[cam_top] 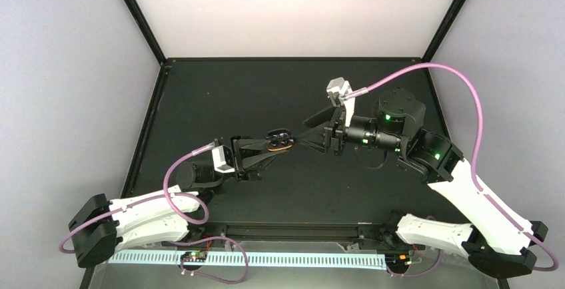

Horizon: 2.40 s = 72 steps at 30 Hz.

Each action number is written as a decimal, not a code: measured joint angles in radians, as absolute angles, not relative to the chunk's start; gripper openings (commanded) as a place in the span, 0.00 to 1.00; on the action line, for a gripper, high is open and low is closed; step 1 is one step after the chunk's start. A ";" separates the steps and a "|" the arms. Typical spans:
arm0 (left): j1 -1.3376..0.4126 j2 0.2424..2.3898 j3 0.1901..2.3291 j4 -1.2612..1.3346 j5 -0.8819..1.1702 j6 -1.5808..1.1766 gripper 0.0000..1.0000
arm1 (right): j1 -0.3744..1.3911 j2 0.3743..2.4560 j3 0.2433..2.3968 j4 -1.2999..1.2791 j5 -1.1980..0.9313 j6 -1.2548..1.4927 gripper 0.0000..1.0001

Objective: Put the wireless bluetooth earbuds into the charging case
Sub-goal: Place the earbud in the charging case.

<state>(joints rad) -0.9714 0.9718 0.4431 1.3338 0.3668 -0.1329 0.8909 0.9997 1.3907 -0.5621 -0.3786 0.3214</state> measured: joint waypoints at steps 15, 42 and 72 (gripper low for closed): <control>-0.973 0.988 0.460 1.354 0.357 -0.134 0.02 | 0.892 1.000 1.381 -0.543 -0.435 0.347 0.57; -0.960 0.973 0.461 1.238 0.464 -0.317 0.02 | 0.896 1.009 1.620 -0.824 -0.428 0.214 0.55; -0.949 1.089 0.508 1.196 0.472 -0.206 0.02 | 0.896 1.054 1.531 -0.873 -0.324 0.393 0.32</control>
<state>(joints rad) -0.9489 1.0885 0.5083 1.1965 0.4721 -0.2062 0.8963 1.0542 1.5311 -0.8734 -0.3237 0.3931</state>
